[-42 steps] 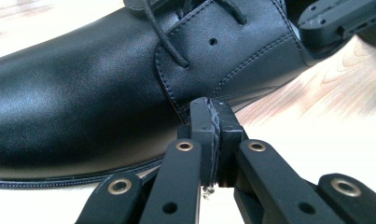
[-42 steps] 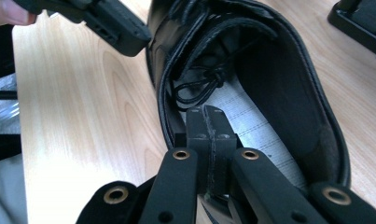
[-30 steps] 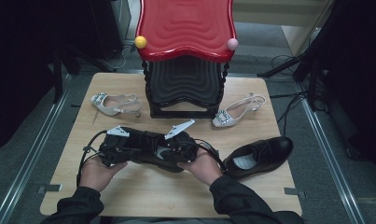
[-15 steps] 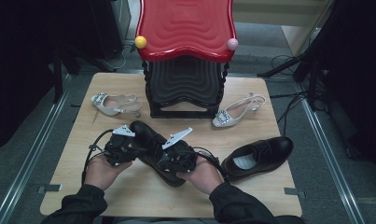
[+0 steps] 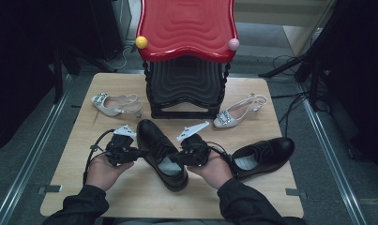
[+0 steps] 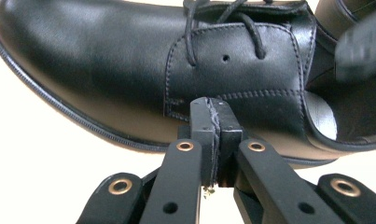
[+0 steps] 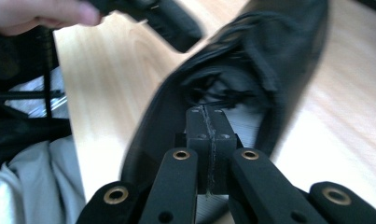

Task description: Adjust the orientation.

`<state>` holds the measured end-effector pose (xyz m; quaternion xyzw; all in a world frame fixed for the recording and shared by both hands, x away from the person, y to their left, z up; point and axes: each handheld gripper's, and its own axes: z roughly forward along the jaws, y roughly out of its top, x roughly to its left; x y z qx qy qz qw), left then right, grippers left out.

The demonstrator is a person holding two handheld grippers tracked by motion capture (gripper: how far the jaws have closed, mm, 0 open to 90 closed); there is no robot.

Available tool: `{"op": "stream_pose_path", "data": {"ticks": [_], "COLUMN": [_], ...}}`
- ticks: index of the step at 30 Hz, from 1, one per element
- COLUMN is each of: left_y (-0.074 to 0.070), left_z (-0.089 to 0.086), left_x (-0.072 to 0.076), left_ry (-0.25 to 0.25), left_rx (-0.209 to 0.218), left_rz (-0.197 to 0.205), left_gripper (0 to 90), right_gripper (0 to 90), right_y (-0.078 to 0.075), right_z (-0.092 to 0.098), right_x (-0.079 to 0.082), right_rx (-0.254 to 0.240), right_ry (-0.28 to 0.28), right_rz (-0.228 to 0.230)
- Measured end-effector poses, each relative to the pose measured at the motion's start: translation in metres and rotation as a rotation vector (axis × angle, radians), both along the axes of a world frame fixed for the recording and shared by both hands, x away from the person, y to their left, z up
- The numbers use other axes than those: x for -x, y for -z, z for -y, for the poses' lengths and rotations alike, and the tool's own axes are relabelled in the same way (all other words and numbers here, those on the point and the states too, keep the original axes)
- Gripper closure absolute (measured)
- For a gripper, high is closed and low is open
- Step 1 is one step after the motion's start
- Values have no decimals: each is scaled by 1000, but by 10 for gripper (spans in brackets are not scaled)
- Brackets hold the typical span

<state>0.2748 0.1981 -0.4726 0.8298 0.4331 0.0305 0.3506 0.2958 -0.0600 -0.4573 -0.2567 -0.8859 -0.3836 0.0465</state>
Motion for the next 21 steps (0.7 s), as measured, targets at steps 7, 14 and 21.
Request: {"op": "stream_pose_path", "data": {"ticks": [7,14,21], "left_y": [2,9,12], "left_z": [-1,2,3], "left_x": [8,9,7], "left_ry": [-11,-19,-13], "left_rx": [0,1,6], "left_rz": [-14,-26,-35], "left_gripper": [900,896,895], "right_gripper": [900,900,900], "right_y": [-2,1,10], "right_z": [12,16,15], "right_x": [-11,-23,-28], "right_rx": [-4,-37,36], "right_ry": [26,56,88], "right_rz": [24,7,31]}}
